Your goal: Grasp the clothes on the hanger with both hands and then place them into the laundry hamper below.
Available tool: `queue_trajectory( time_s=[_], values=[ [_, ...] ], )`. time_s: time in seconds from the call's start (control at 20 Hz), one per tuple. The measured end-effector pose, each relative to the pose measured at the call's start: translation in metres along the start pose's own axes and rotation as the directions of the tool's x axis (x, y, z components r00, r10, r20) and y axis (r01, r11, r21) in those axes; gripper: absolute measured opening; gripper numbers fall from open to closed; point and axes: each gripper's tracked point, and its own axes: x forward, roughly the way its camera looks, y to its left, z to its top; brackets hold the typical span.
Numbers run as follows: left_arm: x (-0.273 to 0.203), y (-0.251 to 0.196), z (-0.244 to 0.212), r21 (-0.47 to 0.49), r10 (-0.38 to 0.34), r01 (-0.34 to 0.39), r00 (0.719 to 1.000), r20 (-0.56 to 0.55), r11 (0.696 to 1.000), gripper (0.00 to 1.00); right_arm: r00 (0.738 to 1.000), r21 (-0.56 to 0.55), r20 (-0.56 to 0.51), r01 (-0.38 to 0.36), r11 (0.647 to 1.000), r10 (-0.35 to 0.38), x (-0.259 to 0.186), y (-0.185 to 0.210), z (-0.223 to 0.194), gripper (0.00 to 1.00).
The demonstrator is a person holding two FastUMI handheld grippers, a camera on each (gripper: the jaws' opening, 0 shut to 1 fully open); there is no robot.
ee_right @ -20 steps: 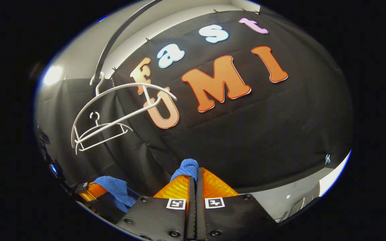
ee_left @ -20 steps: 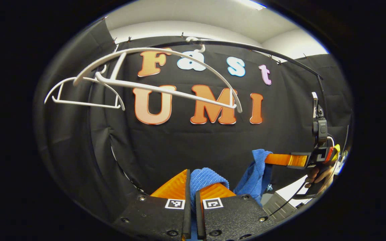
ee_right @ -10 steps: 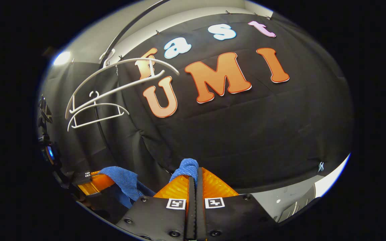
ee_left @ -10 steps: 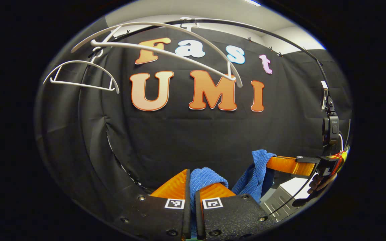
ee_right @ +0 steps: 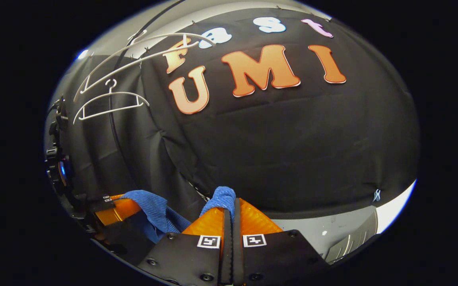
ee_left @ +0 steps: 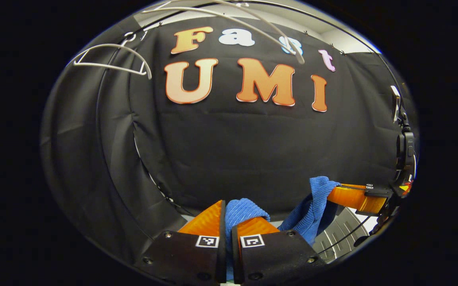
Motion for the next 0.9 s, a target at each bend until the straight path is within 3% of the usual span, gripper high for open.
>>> queue_trajectory(
  time_s=[0.25,0.5,0.9],
  values=[
    [0.026,0.000,-0.067,-0.060,0.014,-0.023,0.989,-0.146,0.998,0.07,0.995,0.028,-0.095,0.042,0.999,-0.039,0.013,-0.020,-0.059,0.07],
    [0.030,0.004,-0.133,-0.104,0.020,-0.050,0.963,-0.268,0.993,0.07,0.980,-0.017,-0.173,0.092,0.996,-0.093,0.020,-0.034,-0.111,0.07],
    [0.015,0.005,-0.222,-0.131,0.038,-0.108,0.893,-0.449,0.986,0.07,0.920,0.027,-0.360,0.177,0.984,-0.156,0.012,-0.056,-0.219,0.08]
  ],
)
